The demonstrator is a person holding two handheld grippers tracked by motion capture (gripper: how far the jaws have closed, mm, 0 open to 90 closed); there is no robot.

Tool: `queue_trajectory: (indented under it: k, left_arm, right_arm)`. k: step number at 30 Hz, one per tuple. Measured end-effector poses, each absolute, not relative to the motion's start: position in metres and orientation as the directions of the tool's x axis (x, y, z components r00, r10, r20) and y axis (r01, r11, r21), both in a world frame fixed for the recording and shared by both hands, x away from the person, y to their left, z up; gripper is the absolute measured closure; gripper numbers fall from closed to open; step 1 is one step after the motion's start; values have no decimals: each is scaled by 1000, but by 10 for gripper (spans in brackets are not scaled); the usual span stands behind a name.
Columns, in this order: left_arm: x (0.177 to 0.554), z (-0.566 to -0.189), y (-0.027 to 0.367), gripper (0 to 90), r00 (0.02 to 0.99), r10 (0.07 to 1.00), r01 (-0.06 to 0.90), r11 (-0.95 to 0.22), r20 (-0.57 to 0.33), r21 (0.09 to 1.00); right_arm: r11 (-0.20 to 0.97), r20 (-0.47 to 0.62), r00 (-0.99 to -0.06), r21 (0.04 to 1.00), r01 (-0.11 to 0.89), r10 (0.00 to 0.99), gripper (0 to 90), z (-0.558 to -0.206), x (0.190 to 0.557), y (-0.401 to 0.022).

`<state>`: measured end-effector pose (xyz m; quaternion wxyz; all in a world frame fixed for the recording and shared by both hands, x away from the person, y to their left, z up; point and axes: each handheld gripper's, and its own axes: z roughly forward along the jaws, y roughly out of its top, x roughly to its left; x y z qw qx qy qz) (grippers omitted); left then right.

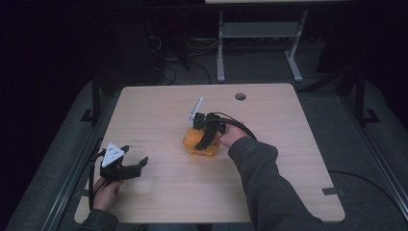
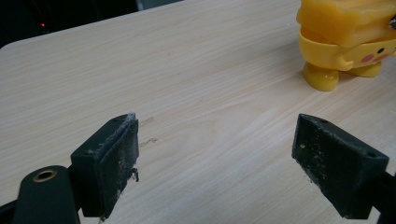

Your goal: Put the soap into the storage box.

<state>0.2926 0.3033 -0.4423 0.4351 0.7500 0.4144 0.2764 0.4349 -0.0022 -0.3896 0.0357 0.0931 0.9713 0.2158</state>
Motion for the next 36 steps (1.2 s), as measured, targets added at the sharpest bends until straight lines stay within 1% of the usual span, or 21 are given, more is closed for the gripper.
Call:
queue_trajectory:
  k: [22,36]
  left_arm:
    - [293,-443,303,140,505,861,380,-282,58,881]
    - [293,-443,302,140,505,861,377,-279,57,883]
  right_arm:
    - [887,-36,-974,422,187,223,199,-389,433,-6]
    - [879,-41,-971,435,194,234,190,-384,430,-13]
